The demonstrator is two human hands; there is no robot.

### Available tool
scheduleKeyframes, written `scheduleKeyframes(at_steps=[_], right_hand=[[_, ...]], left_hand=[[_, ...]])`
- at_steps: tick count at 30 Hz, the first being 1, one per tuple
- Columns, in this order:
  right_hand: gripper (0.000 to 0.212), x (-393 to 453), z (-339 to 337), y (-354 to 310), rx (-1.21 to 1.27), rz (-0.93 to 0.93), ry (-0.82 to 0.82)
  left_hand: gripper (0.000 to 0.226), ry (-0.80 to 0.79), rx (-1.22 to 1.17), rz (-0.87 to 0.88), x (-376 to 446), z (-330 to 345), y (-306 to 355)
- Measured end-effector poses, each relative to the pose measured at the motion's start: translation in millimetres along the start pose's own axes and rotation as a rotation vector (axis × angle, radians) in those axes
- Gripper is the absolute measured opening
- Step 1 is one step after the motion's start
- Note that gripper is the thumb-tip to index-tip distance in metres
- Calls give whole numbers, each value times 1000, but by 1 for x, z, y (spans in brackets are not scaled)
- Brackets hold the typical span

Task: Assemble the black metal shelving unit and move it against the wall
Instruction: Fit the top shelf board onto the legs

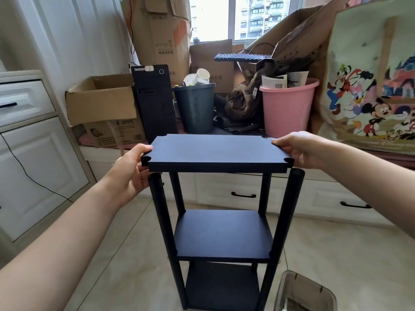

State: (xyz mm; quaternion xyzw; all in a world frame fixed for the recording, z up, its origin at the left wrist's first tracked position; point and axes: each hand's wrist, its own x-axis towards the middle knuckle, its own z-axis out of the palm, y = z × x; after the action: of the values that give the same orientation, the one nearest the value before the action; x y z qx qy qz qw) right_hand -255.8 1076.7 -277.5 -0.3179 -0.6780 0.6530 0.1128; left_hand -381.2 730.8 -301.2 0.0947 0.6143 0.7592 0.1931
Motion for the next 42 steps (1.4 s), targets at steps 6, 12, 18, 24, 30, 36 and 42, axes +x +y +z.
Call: scheduleKeyframes(at_steps=[6, 12, 18, 24, 30, 36, 42], right_hand=[[4, 3, 1, 4, -32, 5, 9], [6, 6, 0, 6, -16, 10, -16], [9, 3, 7, 5, 10, 7, -10], [13, -6, 2, -5, 95, -11, 46], [14, -12, -2, -2, 115, -3, 25], [14, -14, 4, -2, 100, 38, 23], [16, -12, 7, -5, -54, 37, 49]], left_hand=[[21, -41, -64, -39, 2, 0, -5], [19, -80, -81, -49, 3, 0, -5], [21, -80, -72, -22, 6, -3, -7], [26, -76, 13, -19, 8, 1, -12], [24, -81, 4, -28, 9, 3, -17], [34, -169, -75, -91, 11, -6, -19], [36, -164, -81, -166, 16, -3, -22]])
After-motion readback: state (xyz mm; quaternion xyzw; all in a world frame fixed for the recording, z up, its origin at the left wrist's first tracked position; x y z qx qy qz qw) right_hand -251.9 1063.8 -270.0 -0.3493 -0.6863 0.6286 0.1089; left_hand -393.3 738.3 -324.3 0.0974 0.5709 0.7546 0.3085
